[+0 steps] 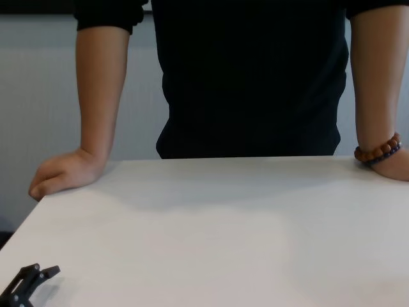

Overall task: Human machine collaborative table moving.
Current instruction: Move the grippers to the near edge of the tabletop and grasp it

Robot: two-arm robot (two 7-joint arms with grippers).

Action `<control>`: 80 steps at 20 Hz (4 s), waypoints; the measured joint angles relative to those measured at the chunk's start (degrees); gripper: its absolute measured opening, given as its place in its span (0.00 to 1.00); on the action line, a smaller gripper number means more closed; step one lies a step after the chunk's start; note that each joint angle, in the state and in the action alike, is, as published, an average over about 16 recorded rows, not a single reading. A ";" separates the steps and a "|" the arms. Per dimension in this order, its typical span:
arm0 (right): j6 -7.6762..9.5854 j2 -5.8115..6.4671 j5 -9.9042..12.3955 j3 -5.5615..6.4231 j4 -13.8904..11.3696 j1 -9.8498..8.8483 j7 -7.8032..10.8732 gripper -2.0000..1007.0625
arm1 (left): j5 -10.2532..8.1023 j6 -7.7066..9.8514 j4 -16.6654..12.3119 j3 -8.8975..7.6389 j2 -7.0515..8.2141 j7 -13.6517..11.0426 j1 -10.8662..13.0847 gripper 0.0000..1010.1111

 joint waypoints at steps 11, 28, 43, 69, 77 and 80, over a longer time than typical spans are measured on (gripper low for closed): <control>0.05 -1.03 -3.96 -0.28 0.50 0.20 -0.63 1.00 | 0.76 -1.21 0.32 -1.11 -1.02 -0.17 0.37 0.99; -0.77 -2.82 -6.33 0.98 1.00 0.09 -0.45 1.00 | -0.18 -3.60 0.65 -2.26 -2.02 -0.85 0.66 0.99; -0.95 -2.95 -6.22 1.18 1.03 0.01 -0.33 1.00 | -0.50 -3.85 0.56 -2.30 -2.02 -0.95 0.70 0.99; -0.72 -2.78 -6.48 0.97 0.97 0.09 -0.34 0.94 | -0.26 -3.62 0.58 -2.18 -2.01 -0.86 0.68 0.88; -0.70 -2.77 -6.50 0.96 0.96 0.09 -0.34 0.75 | -0.24 -3.59 0.58 -2.17 -2.01 -0.85 0.67 0.70; -0.69 -2.77 -6.50 0.95 0.97 0.09 -0.33 0.65 | -0.23 -3.58 0.58 -2.18 -2.01 -0.84 0.67 0.65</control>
